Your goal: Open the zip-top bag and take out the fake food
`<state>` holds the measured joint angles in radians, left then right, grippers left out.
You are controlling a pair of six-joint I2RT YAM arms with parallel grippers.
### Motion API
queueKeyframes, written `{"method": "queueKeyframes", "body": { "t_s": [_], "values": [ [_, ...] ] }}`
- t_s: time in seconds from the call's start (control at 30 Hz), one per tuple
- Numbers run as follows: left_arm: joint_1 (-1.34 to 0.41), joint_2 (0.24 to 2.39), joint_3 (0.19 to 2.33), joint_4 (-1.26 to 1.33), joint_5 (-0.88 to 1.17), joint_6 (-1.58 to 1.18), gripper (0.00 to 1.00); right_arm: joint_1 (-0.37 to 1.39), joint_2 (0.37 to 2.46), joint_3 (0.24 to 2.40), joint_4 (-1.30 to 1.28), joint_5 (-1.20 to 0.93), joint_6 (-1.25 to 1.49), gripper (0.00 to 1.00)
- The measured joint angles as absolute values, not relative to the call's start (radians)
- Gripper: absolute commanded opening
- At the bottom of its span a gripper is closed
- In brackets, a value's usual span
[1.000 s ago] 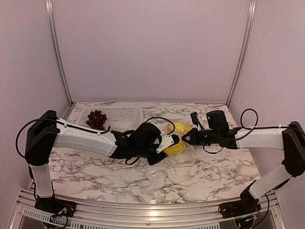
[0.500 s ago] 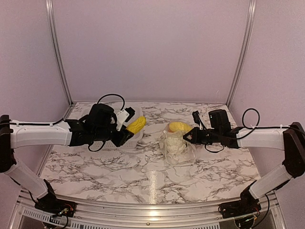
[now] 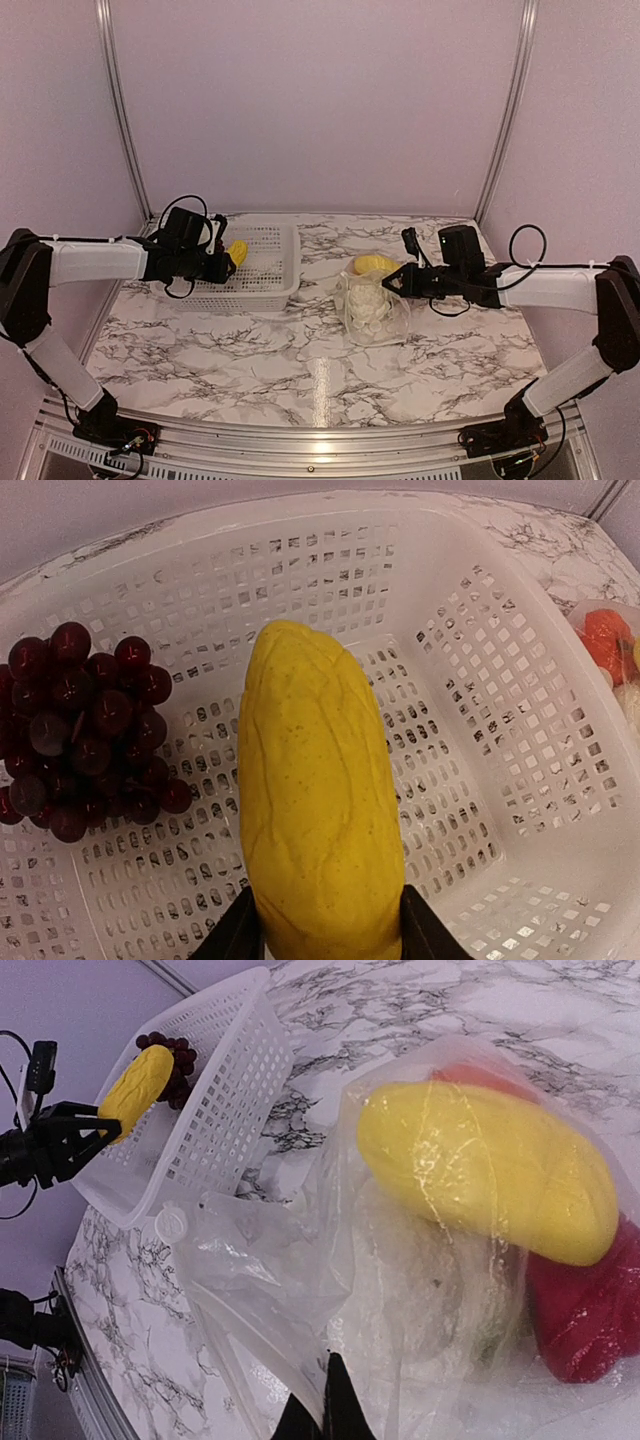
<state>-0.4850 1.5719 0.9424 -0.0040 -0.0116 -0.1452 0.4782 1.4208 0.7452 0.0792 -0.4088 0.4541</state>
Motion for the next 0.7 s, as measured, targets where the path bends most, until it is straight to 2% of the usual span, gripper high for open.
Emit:
{"method": "queueKeyframes", "body": {
  "t_s": [0.1, 0.4, 0.7],
  "values": [
    [-0.465, 1.623, 0.976, -0.029, 0.001, -0.177, 0.36, 0.478, 1.422, 0.751, 0.081, -0.419, 0.452, 0.00],
    [-0.438, 1.695, 1.073, -0.059, 0.019, -0.224, 0.71, 0.479, 1.427, 0.755, 0.097, -0.449, 0.452, 0.00],
    [-0.438, 1.668, 1.077, -0.064, 0.025, -0.220, 0.81, 0.518, 1.429, 0.755, 0.124, -0.463, 0.467, 0.00]
  ]
}}
